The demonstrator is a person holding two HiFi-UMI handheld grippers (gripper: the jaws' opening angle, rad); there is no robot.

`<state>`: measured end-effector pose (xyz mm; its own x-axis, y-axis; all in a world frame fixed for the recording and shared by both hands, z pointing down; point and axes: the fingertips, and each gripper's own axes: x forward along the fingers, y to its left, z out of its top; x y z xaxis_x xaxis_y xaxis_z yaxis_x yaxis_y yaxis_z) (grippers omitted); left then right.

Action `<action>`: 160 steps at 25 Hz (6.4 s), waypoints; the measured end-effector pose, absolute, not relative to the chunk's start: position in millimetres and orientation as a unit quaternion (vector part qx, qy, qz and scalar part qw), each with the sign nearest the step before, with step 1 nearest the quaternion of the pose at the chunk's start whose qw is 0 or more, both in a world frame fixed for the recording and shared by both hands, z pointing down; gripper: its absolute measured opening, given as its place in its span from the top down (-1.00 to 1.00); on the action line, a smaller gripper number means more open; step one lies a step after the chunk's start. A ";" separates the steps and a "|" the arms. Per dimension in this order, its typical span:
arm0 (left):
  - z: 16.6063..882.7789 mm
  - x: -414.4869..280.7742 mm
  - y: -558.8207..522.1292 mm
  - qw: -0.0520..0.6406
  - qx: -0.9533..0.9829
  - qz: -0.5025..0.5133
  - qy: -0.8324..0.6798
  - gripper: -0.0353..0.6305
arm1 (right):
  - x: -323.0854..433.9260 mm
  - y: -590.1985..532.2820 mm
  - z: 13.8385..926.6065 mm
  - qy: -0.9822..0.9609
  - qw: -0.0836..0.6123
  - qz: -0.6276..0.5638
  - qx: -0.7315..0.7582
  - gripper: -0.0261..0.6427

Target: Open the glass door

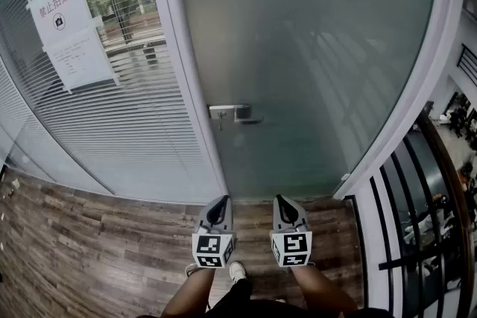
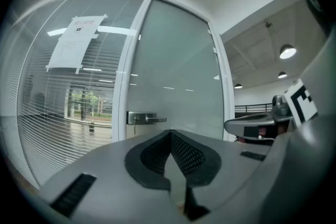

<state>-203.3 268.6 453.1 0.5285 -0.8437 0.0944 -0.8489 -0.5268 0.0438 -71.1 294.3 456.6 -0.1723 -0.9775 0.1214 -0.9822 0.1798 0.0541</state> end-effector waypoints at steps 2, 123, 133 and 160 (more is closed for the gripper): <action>457.4 -210.0 240.7 0.051 0.873 0.030 -0.484 0.88 | -75.1 268.1 460.1 -0.761 0.071 0.020 0.644 0.88; 532.8 -91.1 -168.6 0.090 0.880 0.071 -0.462 0.88 | -70.8 -311.7 547.9 -0.922 0.259 0.005 0.289 0.85; 514.9 -18.2 -292.2 0.096 0.862 0.063 -0.494 0.88 | 32.4 -462.7 538.0 -0.892 0.258 0.052 0.369 0.88; 541.7 43.2 -481.2 0.092 0.840 0.086 -0.527 0.88 | 383.3 -722.5 546.3 -0.758 0.240 0.127 0.593 0.88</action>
<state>43.2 -481.2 541.7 0.4293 -0.8704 0.2412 -0.9019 -0.4272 0.0635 383.3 -722.5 546.3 -0.1824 -0.8377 0.5147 -0.9596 0.2657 0.0924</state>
